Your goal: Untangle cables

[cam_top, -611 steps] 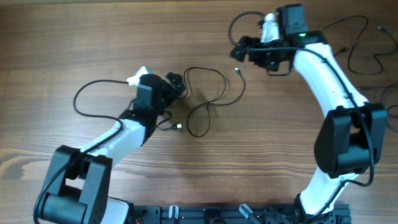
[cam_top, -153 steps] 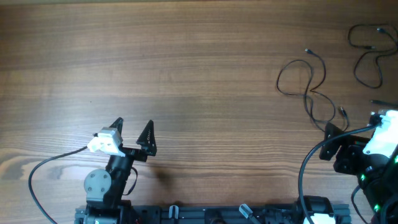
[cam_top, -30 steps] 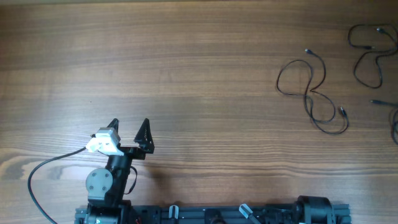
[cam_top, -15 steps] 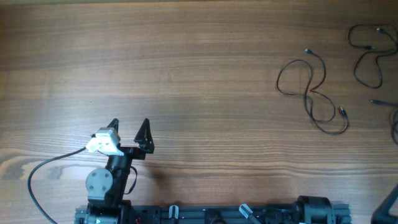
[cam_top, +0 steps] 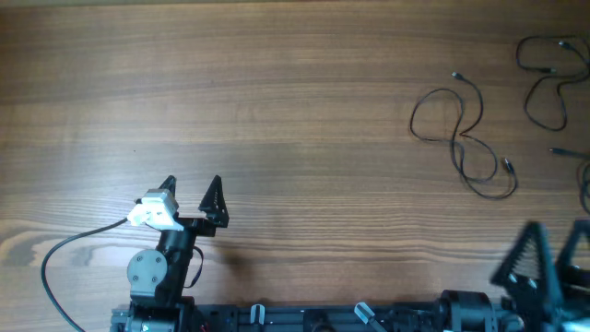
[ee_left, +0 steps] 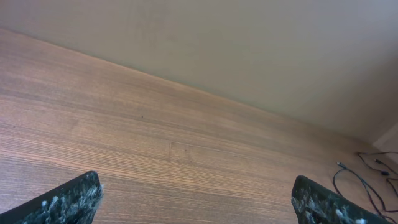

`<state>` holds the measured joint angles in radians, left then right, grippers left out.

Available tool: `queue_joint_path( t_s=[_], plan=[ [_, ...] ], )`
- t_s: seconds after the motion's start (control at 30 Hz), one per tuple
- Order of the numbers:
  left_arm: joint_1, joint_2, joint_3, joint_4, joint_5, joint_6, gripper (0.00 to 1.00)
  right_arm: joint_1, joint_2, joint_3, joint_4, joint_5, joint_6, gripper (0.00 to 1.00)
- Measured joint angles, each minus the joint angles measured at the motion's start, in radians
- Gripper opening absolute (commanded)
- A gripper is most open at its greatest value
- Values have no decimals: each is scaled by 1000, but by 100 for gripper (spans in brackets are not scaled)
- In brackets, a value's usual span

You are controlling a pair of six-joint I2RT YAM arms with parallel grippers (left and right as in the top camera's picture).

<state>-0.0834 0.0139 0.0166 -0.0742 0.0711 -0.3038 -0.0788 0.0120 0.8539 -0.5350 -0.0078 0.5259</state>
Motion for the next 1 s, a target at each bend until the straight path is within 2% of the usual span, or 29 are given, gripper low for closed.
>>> queue_joint_path(
  t_s=[0.37, 0.8, 1.0],
  plan=[
    [0, 0, 0, 0, 0, 0, 100, 0, 0, -118, -65, 62, -60, 100],
    [0, 0, 0, 0, 0, 0, 100, 0, 0, -127, -176, 171, -61, 100],
    [0, 0, 0, 0, 0, 0, 100, 0, 0, -188, -131, 204, -61, 100]
  ],
)
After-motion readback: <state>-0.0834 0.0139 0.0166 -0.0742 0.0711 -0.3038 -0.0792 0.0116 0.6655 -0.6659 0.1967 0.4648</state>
